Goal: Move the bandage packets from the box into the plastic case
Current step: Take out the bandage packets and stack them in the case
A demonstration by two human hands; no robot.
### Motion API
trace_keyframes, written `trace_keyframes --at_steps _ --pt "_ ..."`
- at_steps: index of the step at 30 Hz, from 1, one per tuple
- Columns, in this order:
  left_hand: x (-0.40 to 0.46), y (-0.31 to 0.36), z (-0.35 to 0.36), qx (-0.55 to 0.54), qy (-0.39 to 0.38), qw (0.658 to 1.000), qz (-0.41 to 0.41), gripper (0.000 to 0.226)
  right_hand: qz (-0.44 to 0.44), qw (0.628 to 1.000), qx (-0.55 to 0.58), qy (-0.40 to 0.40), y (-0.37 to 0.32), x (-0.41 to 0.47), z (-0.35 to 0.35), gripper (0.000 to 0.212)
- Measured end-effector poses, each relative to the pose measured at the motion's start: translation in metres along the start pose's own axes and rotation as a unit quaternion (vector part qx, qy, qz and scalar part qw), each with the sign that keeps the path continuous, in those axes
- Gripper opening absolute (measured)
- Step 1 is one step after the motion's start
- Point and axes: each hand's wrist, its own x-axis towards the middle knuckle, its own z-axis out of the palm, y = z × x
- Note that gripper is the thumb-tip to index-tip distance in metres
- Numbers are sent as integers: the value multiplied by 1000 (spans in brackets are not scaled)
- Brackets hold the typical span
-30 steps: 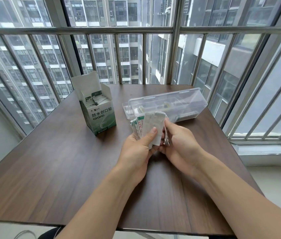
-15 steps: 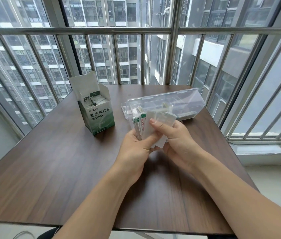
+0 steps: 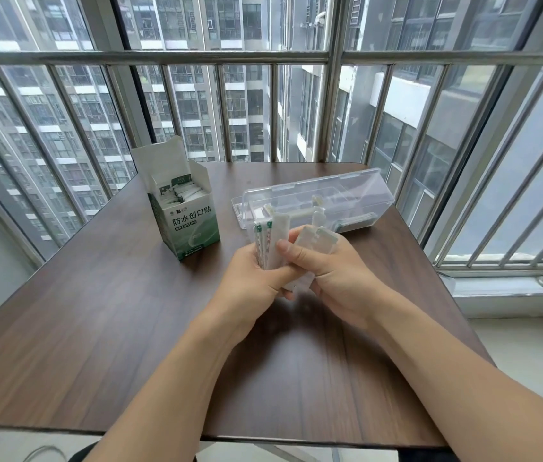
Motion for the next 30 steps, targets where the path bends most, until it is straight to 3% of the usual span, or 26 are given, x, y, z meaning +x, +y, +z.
trace_keyframes --at_steps 9,12,14,21,25,30 --pt "-3 -1 0 -1 -14 1000 -20 35 15 1000 -23 15 -4 -3 -2 9" --pt "-4 5 0 -57 -20 997 -38 26 23 999 -14 34 -4 -1 -4 7" --pt "-4 8 2 -117 -6 991 -57 21 24 999 -9 45 -6 -1 -5 6" --pt "3 -2 11 -119 94 988 6 24 -3 994 -48 101 -9 0 -6 5" --pt "1 1 8 -163 32 986 -25 28 13 996 -62 55 -12 -5 -5 8" --pt "2 -2 10 -225 35 973 -34 29 -10 987 -126 102 -11 -2 -3 9"
